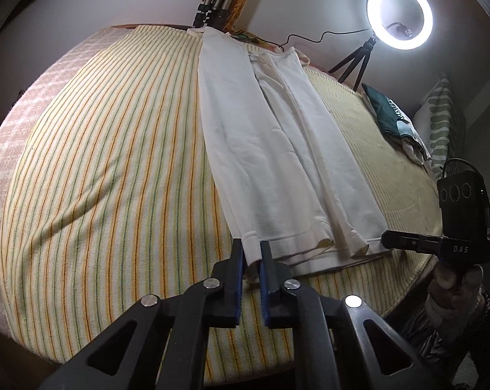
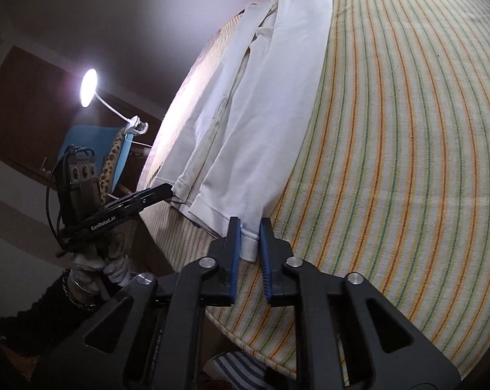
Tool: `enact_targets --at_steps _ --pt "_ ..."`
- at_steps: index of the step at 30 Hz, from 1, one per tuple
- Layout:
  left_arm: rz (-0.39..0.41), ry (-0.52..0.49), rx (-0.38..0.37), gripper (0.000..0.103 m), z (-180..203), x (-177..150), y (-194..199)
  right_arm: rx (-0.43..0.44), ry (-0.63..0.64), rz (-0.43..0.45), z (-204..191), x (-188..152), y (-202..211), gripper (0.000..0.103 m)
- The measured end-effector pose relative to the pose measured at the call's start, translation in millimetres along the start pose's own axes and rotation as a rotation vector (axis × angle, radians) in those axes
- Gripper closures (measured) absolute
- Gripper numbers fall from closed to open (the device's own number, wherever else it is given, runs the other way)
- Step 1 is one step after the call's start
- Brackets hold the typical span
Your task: Fold small clothes
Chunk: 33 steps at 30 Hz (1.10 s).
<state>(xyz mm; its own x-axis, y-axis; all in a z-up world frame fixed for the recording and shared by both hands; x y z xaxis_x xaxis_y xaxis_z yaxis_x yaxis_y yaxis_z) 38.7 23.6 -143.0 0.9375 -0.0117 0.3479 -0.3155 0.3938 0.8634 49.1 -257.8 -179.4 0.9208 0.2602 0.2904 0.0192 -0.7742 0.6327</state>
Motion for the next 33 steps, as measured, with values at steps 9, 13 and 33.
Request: enact_targets --at_steps 9,13,33 --pt "0.036 0.016 -0.055 0.100 4 7 15 0.124 -0.069 0.063 4 4 19 0.095" --pt "0.052 0.025 -0.073 0.100 7 19 21 0.135 -0.072 0.094 -1 16 30 0.095" --pt "0.083 0.127 -0.051 0.100 -4 132 -1 0.039 -0.204 0.183 20 119 45 0.095"
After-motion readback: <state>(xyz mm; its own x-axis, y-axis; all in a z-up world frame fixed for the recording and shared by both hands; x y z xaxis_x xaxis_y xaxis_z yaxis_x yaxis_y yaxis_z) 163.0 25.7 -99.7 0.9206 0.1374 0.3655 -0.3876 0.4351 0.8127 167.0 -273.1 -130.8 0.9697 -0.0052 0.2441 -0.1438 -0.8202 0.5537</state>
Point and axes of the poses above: each gripper's, at about its wrist camera, not at the fingertips, and y roughly against the way its jaws point, z to its right, x to its top, the point moved 4 cm from there along -y, roughly the way its jaws point, and after that the axes turned 9 degrees about -z, right-handed, at the moved point
